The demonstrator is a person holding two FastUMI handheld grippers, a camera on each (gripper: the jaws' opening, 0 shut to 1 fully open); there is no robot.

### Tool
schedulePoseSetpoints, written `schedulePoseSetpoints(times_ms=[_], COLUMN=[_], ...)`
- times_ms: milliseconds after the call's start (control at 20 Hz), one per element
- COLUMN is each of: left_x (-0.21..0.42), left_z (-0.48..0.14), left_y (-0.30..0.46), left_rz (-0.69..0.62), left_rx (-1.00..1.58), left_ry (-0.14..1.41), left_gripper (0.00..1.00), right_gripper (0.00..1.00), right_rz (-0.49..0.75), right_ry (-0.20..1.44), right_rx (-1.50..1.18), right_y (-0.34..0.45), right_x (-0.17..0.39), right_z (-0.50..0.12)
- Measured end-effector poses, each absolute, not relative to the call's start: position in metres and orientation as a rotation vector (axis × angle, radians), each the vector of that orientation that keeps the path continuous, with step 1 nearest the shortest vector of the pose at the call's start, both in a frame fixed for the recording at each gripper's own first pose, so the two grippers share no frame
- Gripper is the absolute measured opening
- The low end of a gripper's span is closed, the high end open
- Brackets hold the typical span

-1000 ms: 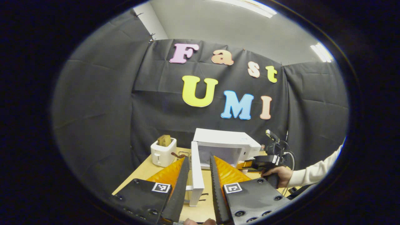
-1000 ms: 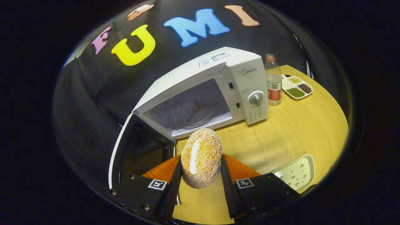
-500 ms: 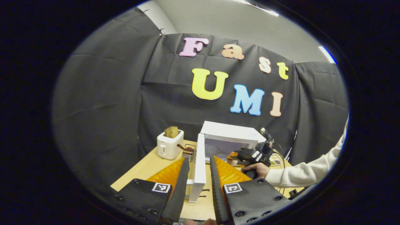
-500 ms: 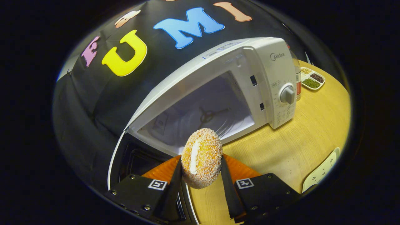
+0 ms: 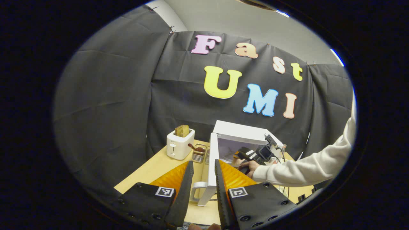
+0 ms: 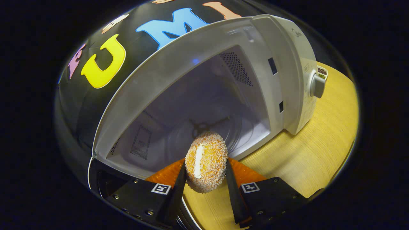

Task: Open the microwave oven with the left hand, put the food in, and close the microwave oven.

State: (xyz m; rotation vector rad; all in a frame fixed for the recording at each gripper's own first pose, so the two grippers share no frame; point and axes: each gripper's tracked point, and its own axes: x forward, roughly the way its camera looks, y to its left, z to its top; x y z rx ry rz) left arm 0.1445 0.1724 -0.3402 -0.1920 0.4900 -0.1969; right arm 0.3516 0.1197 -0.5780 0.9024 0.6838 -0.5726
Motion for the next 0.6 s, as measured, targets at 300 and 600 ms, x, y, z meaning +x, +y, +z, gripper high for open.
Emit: schedulePoseSetpoints(times_ms=[300, 600], left_x=[0.146, 0.142], left_z=[-0.356, -0.353], left_y=[0.181, 0.190], left_rz=[-0.152, -0.151], left_rx=[-0.255, -0.233], left_ry=[0.530, 0.529], left_gripper=[0.43, 0.48], right_gripper=[0.65, 0.65], right_rz=[-0.640, -0.683], right_ry=[0.621, 0.553], right_rx=[0.958, 1.044], right_y=[0.102, 0.105], right_x=[0.378, 0.398], right_z=[-0.594, -0.602])
